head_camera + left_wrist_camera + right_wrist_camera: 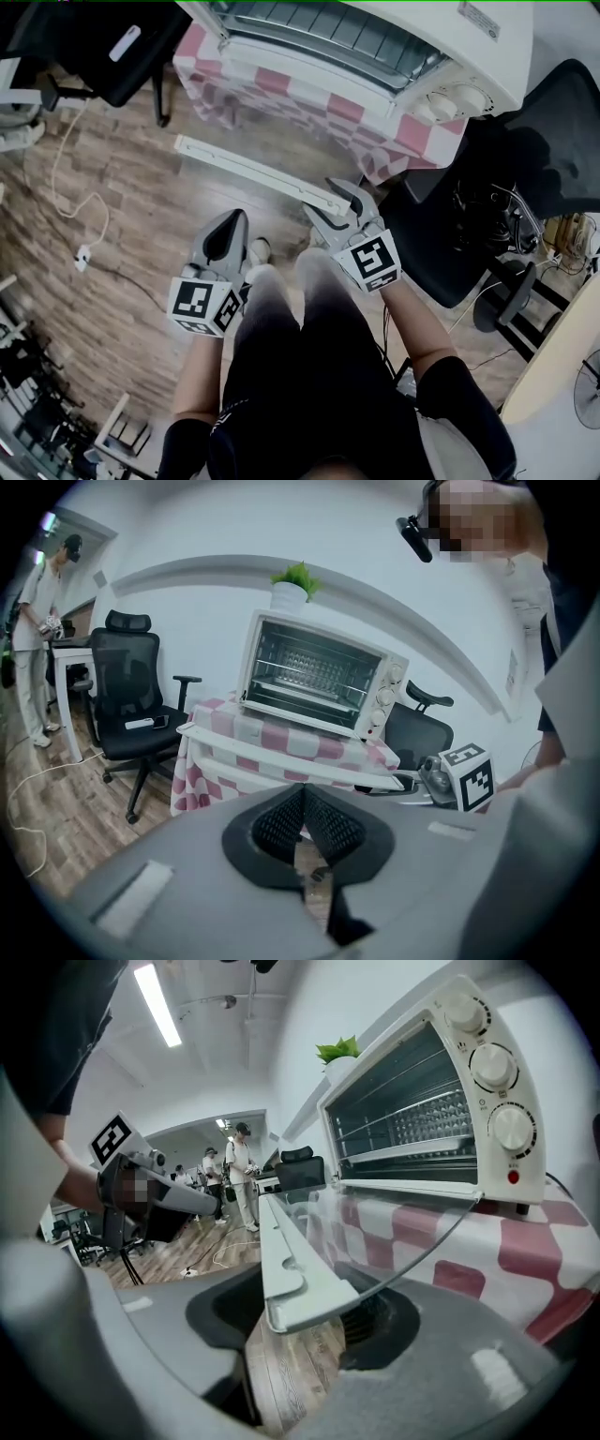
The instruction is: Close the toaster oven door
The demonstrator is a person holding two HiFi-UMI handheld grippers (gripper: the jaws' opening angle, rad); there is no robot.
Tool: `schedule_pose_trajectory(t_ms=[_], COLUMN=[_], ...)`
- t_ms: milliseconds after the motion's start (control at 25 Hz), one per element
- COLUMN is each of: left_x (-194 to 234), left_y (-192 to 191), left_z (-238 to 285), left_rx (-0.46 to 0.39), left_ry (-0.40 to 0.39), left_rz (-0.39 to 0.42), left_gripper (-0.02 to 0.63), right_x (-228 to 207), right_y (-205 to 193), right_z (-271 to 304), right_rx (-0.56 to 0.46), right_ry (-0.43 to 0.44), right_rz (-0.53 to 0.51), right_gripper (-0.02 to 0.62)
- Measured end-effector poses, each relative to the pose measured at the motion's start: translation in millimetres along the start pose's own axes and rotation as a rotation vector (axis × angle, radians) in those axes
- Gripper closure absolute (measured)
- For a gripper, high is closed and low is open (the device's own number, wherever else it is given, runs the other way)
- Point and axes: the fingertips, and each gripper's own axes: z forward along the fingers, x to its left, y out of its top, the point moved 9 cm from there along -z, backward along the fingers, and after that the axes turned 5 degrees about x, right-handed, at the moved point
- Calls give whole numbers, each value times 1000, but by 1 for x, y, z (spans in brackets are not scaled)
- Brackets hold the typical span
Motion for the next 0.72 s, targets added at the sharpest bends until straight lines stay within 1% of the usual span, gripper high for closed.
schedule_pose_trajectory(t_ms=[160,440,720], left_x=[-4,-16,-30], left_y=[7,22,41], left_z=[-8,-16,-15], left_rx=[-29,-82,-150], left_ry=[12,27,40], left_rz=[4,6,25], left_gripper=[588,589,589], right_x=[4,5,0], right_y=[11,33,52], right_z=[-10,-26,-34], right_rx=[-25,-71,-107], right_ry=[-7,-3,1], right_rz=[26,146,225], right_gripper=[386,405,414])
